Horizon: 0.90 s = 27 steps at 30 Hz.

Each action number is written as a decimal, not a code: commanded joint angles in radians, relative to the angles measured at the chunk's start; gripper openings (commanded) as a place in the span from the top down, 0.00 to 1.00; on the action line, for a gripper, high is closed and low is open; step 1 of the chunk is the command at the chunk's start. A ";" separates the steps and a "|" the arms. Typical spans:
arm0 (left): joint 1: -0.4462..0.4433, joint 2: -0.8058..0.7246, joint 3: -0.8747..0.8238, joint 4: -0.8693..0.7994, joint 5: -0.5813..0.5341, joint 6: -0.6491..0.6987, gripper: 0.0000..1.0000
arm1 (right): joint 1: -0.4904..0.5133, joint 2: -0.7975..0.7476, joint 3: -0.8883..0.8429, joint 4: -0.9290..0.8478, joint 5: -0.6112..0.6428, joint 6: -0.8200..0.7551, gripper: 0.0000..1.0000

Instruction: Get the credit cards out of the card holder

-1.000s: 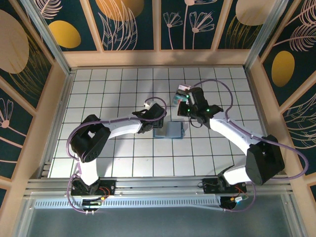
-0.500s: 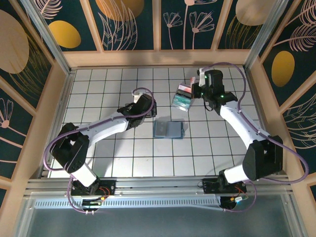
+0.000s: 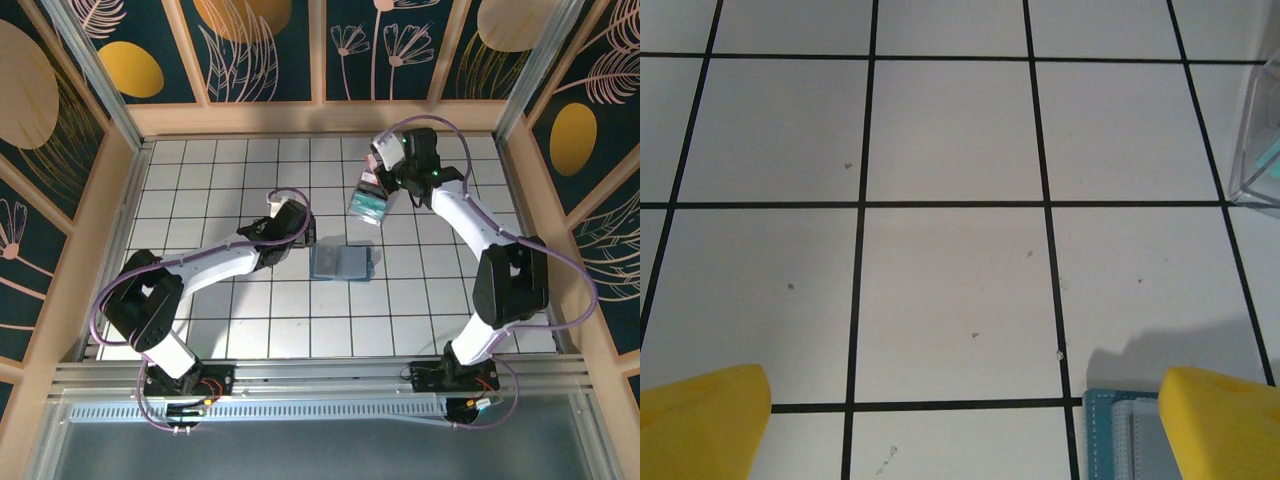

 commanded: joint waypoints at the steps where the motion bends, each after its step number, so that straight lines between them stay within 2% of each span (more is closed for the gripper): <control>1: 0.004 -0.032 -0.006 0.046 -0.013 0.007 0.01 | -0.025 0.031 0.064 -0.037 -0.024 -0.107 1.00; 9: 0.004 -0.010 0.016 0.041 -0.010 0.004 0.01 | -0.054 0.058 0.082 -0.058 -0.059 -0.137 1.00; 15: 0.045 0.006 0.030 0.060 0.075 -0.007 0.01 | -0.085 0.095 0.112 -0.111 -0.102 -0.168 1.00; 21: 0.078 -0.007 0.016 0.087 0.107 -0.017 0.01 | -0.086 0.151 0.162 -0.163 -0.075 -0.206 1.00; 27: 0.087 0.001 0.012 0.093 0.114 -0.022 0.01 | -0.085 0.215 0.233 -0.211 -0.104 -0.229 1.00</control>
